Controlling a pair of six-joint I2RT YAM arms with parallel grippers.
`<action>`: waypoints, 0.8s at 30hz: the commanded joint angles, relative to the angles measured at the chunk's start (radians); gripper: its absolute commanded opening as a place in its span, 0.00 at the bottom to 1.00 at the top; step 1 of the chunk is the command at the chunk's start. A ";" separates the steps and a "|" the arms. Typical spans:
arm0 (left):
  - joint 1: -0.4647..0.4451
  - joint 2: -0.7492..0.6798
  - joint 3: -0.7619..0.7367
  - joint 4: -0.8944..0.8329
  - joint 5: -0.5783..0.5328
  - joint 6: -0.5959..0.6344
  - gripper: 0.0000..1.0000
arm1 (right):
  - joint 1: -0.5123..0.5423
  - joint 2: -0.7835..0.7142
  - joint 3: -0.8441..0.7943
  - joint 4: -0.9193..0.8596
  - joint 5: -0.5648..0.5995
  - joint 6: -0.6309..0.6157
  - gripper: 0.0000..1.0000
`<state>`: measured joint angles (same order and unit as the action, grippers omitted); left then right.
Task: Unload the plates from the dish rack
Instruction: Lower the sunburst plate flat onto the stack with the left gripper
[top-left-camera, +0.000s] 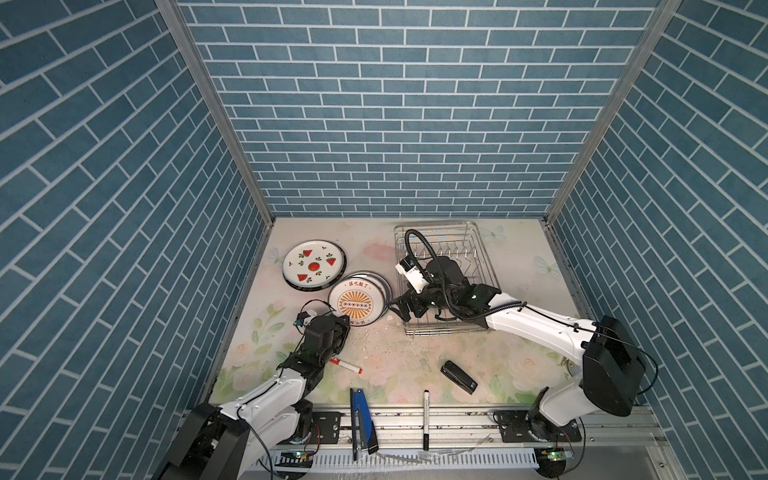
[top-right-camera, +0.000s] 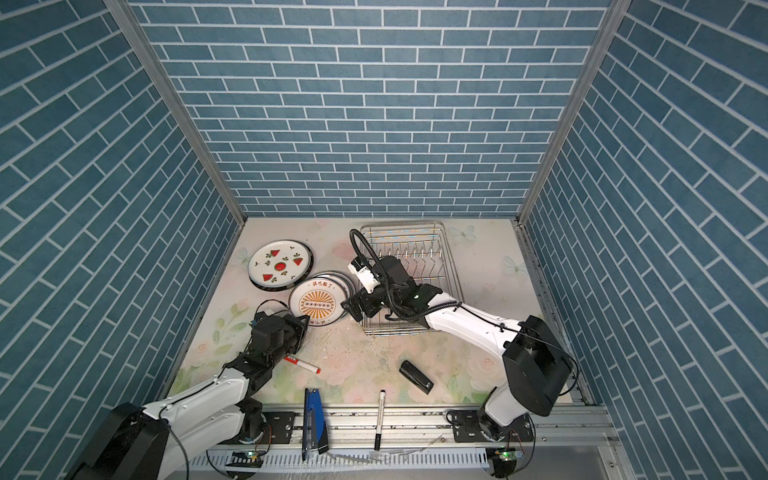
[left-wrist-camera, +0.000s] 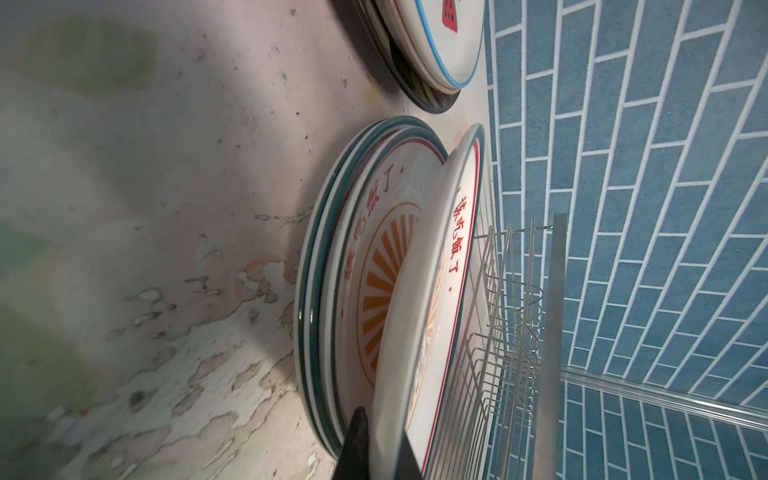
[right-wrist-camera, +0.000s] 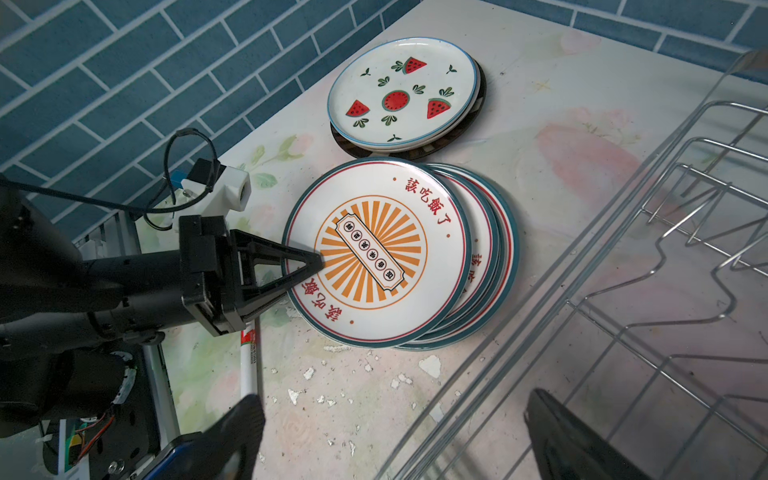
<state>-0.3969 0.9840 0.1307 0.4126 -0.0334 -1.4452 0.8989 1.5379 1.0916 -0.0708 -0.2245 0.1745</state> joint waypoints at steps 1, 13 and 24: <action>0.007 -0.017 0.034 -0.012 -0.017 -0.008 0.04 | 0.007 0.009 0.049 -0.020 0.028 -0.046 0.99; 0.006 0.007 0.050 -0.013 -0.008 -0.010 0.22 | 0.008 -0.001 0.046 -0.020 0.034 -0.050 0.99; 0.007 0.078 0.090 -0.017 0.021 -0.004 0.34 | 0.008 -0.001 0.045 -0.021 0.043 -0.053 0.99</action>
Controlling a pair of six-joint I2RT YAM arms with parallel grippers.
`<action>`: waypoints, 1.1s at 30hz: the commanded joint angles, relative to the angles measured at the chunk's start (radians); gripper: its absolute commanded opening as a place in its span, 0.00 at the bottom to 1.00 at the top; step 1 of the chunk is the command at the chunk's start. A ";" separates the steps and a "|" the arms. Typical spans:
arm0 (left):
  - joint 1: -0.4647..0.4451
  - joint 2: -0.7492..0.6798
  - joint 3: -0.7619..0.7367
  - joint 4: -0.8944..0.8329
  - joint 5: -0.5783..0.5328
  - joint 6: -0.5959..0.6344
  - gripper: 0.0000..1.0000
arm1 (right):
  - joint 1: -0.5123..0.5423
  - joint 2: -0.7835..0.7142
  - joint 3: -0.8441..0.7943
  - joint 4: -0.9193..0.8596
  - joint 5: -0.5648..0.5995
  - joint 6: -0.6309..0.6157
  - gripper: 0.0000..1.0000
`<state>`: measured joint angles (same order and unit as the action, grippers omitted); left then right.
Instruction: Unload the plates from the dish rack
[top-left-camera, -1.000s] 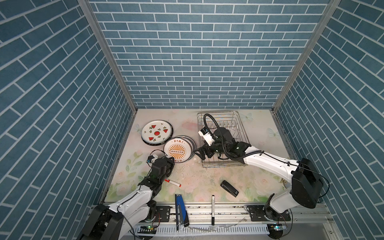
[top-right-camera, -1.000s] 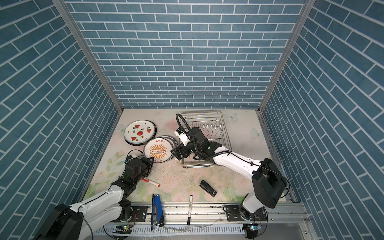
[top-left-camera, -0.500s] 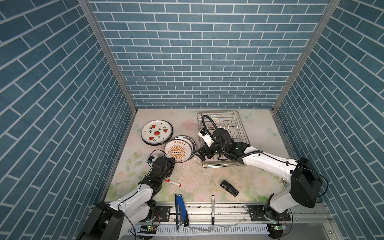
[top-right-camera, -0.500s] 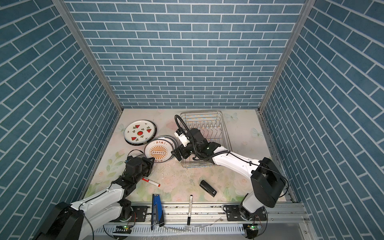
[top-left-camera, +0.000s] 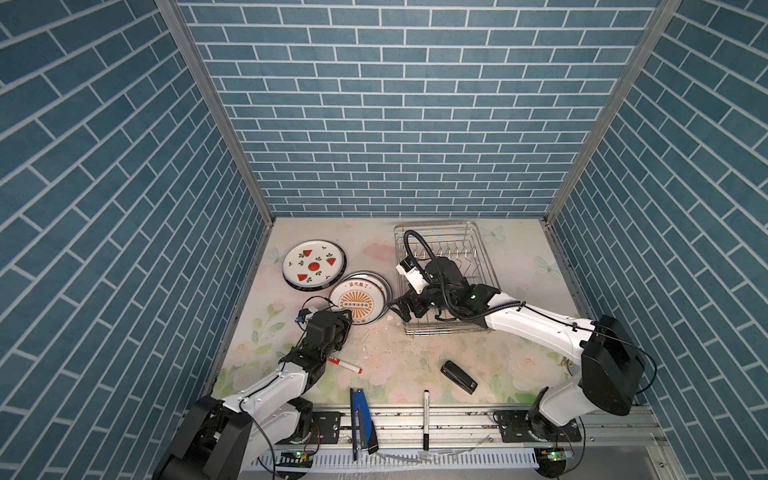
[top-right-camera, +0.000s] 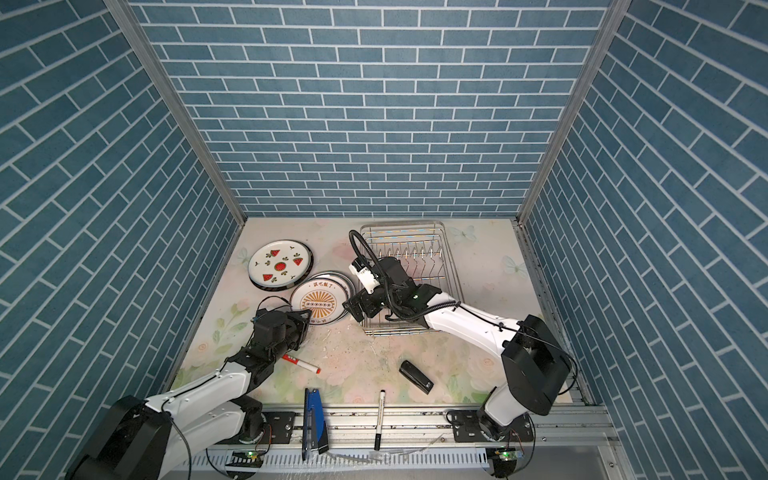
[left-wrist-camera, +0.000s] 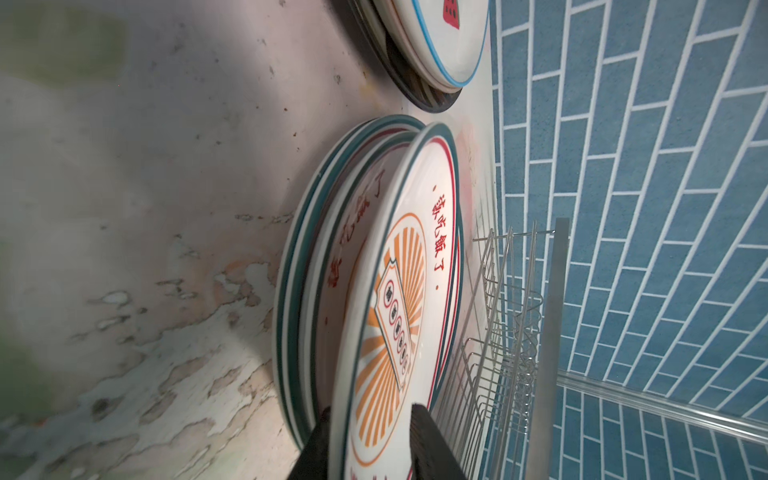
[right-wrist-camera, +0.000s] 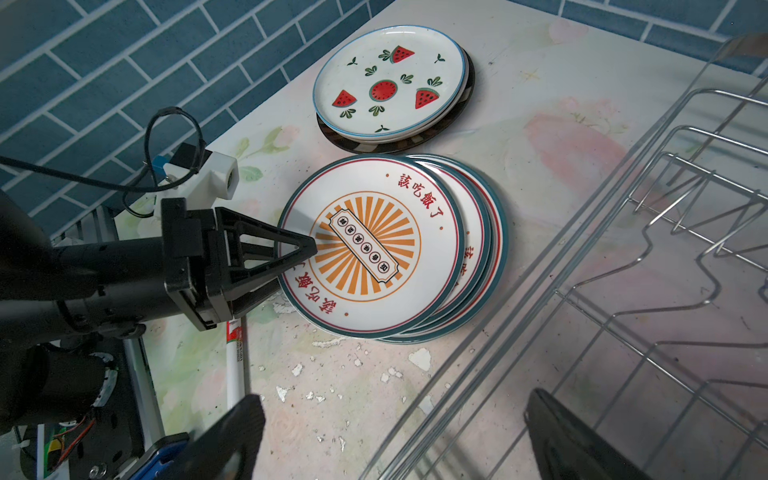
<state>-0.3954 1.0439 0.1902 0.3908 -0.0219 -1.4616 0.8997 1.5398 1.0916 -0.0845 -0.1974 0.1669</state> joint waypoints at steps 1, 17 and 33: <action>0.007 0.029 0.038 0.000 0.014 0.012 0.35 | 0.007 -0.002 0.044 -0.007 0.017 -0.046 0.99; 0.006 0.083 0.166 -0.239 -0.007 0.024 0.63 | 0.006 0.002 0.040 -0.010 0.045 -0.059 0.99; 0.004 0.070 0.253 -0.430 -0.057 0.049 0.64 | 0.007 -0.041 0.008 0.001 0.050 -0.059 0.99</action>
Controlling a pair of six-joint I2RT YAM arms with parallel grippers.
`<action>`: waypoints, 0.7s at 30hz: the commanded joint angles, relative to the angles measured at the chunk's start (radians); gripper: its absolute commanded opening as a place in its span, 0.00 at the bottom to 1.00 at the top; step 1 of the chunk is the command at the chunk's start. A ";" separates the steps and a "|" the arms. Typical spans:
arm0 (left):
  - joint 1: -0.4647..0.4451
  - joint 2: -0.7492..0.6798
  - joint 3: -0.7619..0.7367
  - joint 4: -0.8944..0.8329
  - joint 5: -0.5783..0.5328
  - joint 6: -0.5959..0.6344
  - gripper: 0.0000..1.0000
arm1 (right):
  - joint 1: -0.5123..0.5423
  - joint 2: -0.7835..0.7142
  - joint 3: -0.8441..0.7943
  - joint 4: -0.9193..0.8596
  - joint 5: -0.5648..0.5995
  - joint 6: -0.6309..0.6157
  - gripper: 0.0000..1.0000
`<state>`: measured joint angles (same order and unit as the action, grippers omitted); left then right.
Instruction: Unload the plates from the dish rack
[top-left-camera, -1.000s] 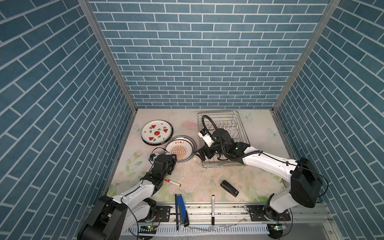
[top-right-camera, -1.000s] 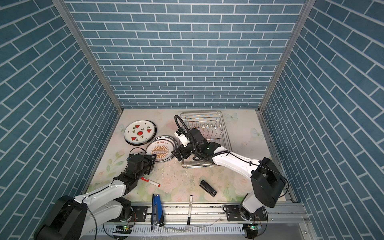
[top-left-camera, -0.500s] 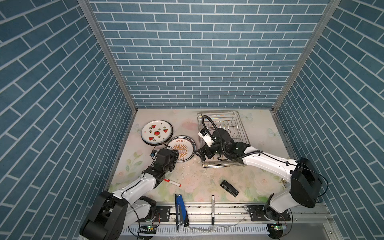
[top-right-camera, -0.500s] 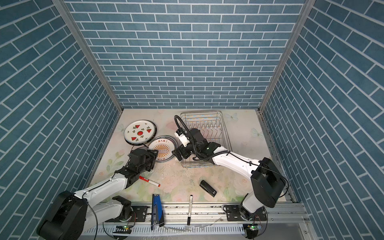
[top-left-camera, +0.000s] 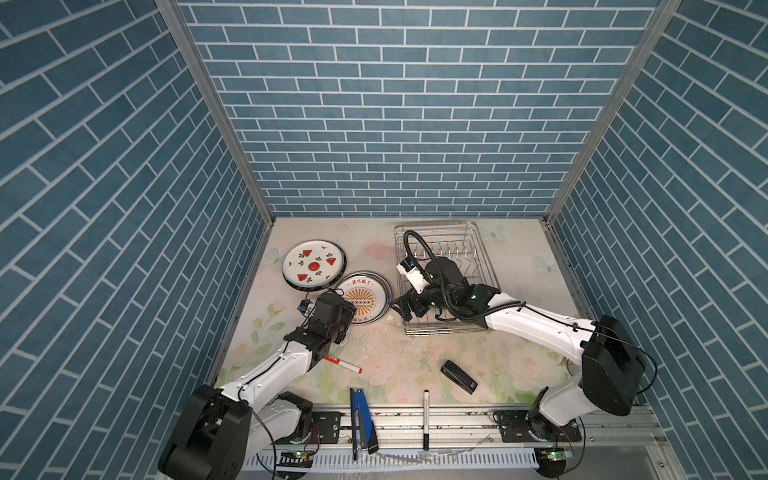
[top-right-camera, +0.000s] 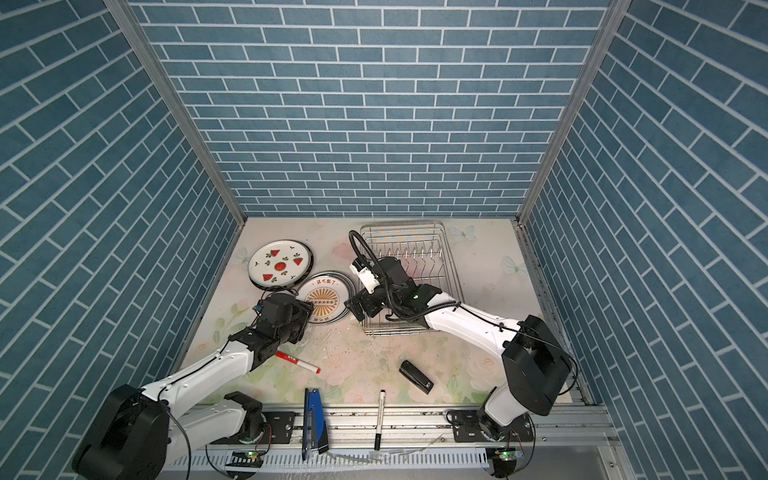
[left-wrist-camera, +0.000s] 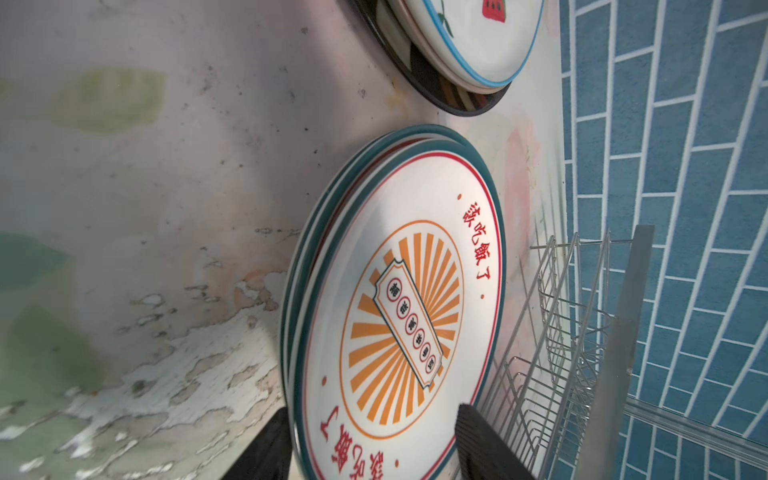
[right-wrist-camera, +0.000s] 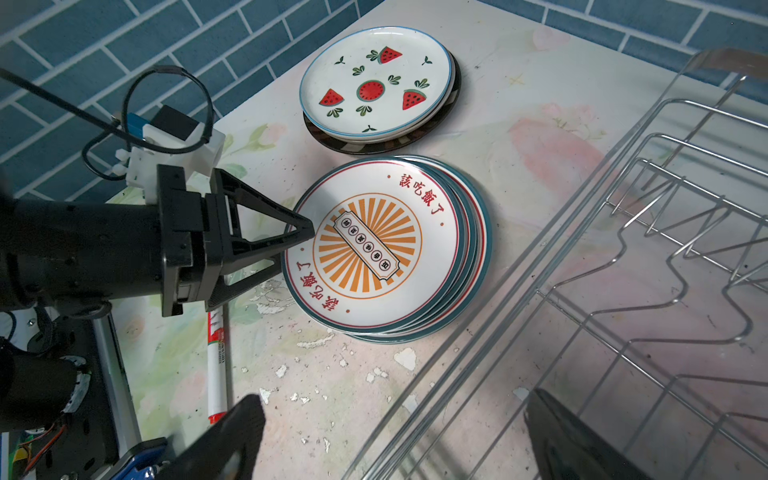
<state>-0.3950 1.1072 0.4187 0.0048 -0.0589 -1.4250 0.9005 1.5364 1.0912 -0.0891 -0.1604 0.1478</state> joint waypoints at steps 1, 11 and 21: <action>0.003 0.001 0.024 -0.052 -0.027 0.012 0.64 | 0.006 -0.041 0.006 0.006 0.014 -0.040 0.99; 0.003 -0.044 0.002 -0.038 -0.071 0.002 0.65 | 0.006 -0.031 0.013 0.008 0.017 -0.036 0.99; 0.004 0.033 0.064 -0.016 -0.032 0.050 0.65 | 0.006 -0.036 0.015 0.002 0.041 -0.048 0.99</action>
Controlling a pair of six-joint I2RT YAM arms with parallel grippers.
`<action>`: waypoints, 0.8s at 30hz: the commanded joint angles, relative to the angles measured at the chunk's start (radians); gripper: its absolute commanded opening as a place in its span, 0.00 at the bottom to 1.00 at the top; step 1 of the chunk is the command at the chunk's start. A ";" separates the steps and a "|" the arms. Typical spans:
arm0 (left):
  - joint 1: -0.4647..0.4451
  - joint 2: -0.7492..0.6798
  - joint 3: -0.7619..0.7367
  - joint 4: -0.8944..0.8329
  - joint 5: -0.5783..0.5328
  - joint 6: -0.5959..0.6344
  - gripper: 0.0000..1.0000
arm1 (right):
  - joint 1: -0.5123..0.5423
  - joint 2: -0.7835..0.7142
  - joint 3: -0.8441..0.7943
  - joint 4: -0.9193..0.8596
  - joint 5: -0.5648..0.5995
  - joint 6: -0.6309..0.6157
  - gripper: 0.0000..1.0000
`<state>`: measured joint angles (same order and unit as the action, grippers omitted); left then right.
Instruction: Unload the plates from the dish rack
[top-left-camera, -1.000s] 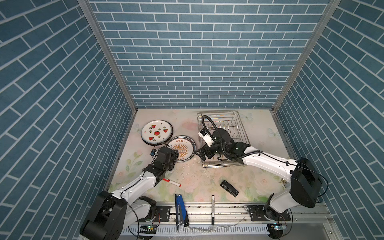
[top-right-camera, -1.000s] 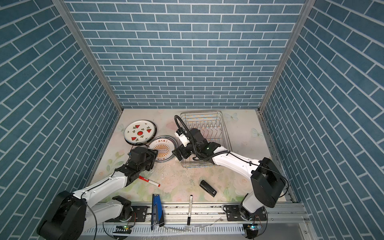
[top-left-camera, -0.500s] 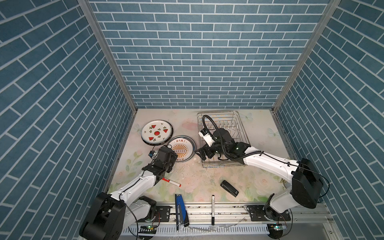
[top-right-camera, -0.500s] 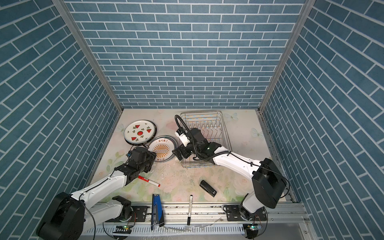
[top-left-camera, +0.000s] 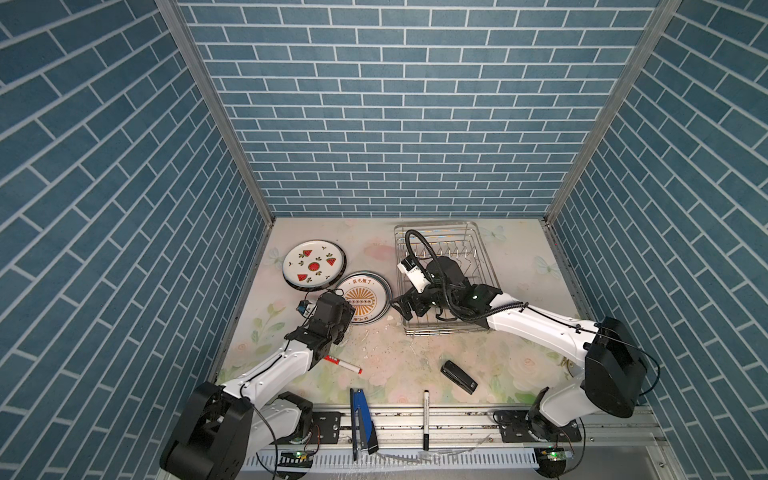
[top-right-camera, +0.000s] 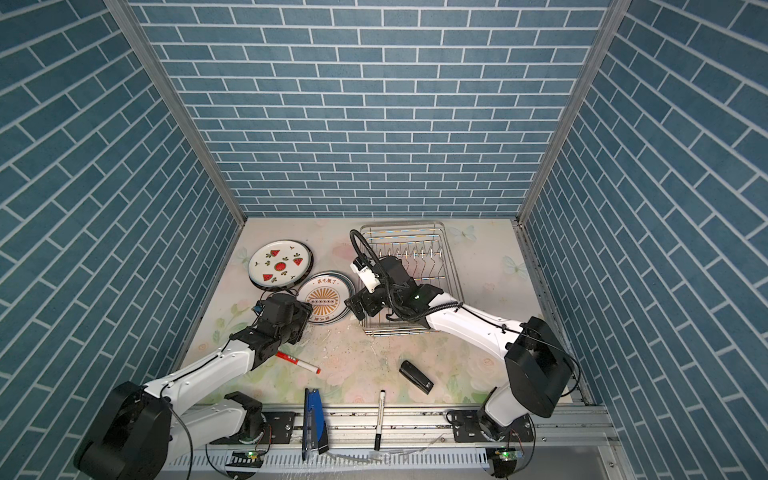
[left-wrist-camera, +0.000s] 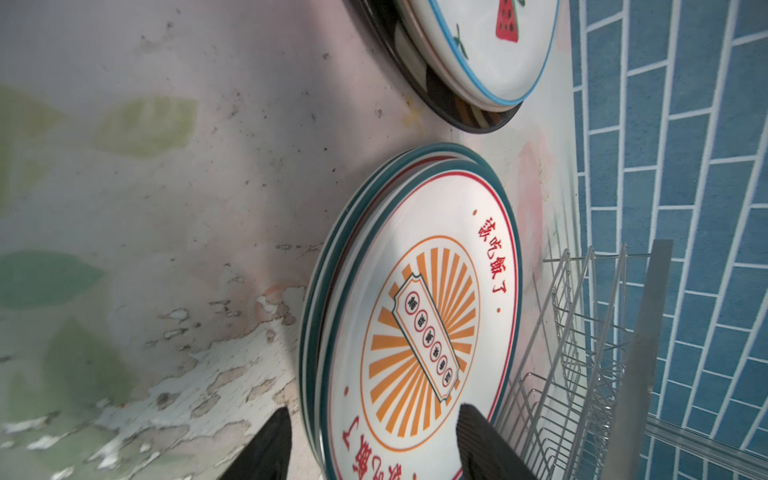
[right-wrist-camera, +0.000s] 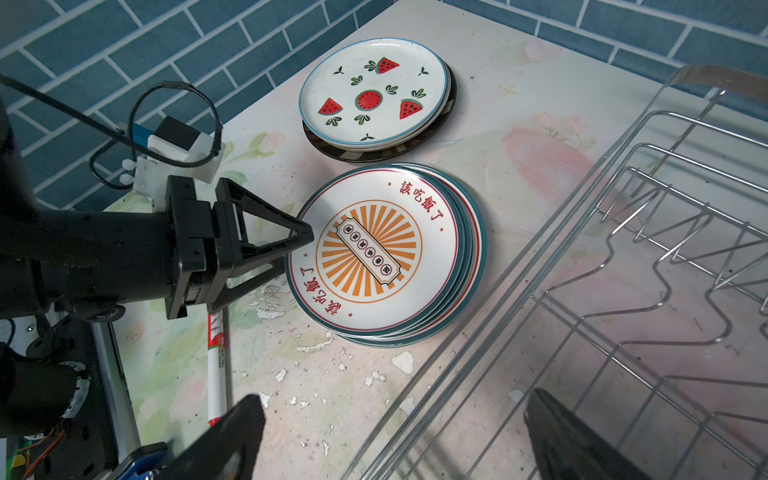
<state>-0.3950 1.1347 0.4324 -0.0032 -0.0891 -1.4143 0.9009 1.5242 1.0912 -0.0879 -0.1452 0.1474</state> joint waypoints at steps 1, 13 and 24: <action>0.004 0.004 0.054 -0.017 -0.011 0.044 0.66 | 0.006 -0.027 0.014 -0.002 0.035 -0.048 0.99; 0.019 -0.171 0.171 -0.347 -0.201 0.209 0.91 | -0.068 -0.175 -0.019 0.048 0.327 0.066 0.99; 0.092 -0.306 0.212 -0.098 -0.262 0.914 1.00 | -0.415 -0.441 -0.161 0.132 0.734 0.029 0.95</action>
<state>-0.3237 0.8227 0.6067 -0.1631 -0.3244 -0.7780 0.5598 1.1347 0.9771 -0.0338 0.4042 0.2070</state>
